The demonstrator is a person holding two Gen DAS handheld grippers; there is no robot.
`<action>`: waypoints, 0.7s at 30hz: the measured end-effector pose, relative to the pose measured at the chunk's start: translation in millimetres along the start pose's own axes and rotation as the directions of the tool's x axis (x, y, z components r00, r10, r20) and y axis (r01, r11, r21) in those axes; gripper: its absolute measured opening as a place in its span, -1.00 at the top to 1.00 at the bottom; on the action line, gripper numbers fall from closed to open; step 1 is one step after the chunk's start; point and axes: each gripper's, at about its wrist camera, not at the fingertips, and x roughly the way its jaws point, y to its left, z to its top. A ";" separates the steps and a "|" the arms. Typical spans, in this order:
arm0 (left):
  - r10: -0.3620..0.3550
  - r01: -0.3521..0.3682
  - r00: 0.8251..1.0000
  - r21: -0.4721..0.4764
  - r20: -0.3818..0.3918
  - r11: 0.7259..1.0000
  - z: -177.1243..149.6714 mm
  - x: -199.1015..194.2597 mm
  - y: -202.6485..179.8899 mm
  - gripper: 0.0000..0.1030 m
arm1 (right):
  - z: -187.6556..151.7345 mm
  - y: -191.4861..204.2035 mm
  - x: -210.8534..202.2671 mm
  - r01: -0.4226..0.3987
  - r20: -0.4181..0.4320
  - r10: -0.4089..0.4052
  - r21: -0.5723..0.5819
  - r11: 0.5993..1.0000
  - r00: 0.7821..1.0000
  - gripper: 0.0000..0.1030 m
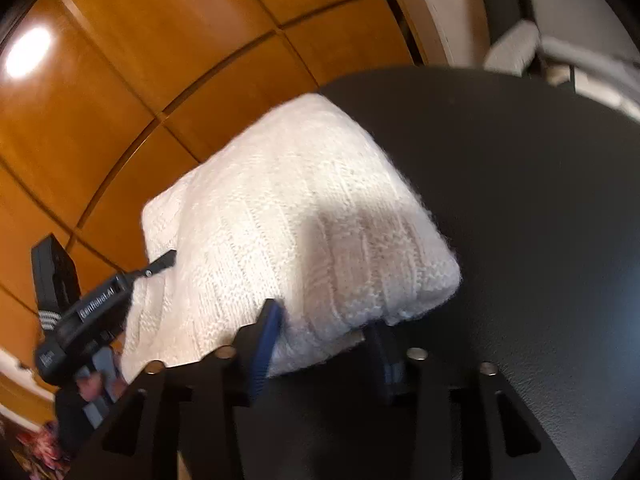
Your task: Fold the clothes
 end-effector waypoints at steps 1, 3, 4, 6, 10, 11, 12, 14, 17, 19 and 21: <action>0.028 -0.028 0.999 0.008 0.032 1.000 -3.6 -10.6 -1.3 0.18 | -4.3 1.3 -5.3 0.010 0.020 -0.010 -0.022 1.000 1.000 -0.19; 0.086 -0.090 0.989 0.032 0.118 0.995 -16.0 -38.8 -5.4 0.23 | -19.0 -0.2 -24.8 0.044 0.069 -0.040 -0.065 0.997 0.997 -0.23; 0.106 -0.114 0.981 0.044 0.161 0.992 -24.0 -52.3 -8.6 0.23 | -26.9 -1.3 -35.3 0.063 0.094 -0.055 -0.085 0.994 0.994 -0.23; 0.121 -0.137 0.970 0.059 0.212 0.989 -40.4 -72.4 -14.8 0.23 | -42.6 -3.4 -56.2 0.102 0.146 -0.083 -0.125 0.987 0.986 -0.23; 0.068 -0.090 0.975 0.096 0.211 0.991 -51.2 -73.8 -45.9 0.23 | -67.7 15.8 -78.8 0.203 0.260 -0.147 -0.204 0.958 0.954 -0.22; 0.059 -0.081 0.978 0.107 0.199 0.991 -57.3 -75.6 -51.4 0.23 | -75.8 21.4 -82.5 0.221 0.279 -0.154 -0.230 0.948 0.948 -0.22; 0.065 -0.087 0.981 0.113 0.185 0.990 -64.8 -76.6 -57.8 0.23 | -85.0 26.1 -86.4 0.235 0.293 -0.156 -0.258 0.937 0.943 -0.21; 0.071 -0.090 0.985 0.117 0.156 0.989 -79.5 -77.7 -72.5 0.23 | -98.3 32.0 -91.6 0.238 0.312 -0.143 -0.293 0.926 0.939 -0.20; 0.100 -0.122 0.983 0.141 0.155 0.982 -105.8 -89.5 -89.3 0.23 | -105.2 31.5 -93.0 0.224 0.311 -0.128 -0.296 0.929 0.942 -0.22; 0.130 -0.164 0.969 0.155 0.208 0.974 -114.7 -103.9 -95.7 0.23 | -107.0 27.9 -95.9 0.227 0.317 -0.133 -0.281 0.932 0.939 -0.23; 0.155 -0.197 0.959 0.169 0.236 0.966 -120.5 -111.7 -99.5 0.23 | -108.0 24.4 -99.0 0.229 0.323 -0.137 -0.268 0.936 0.936 -0.27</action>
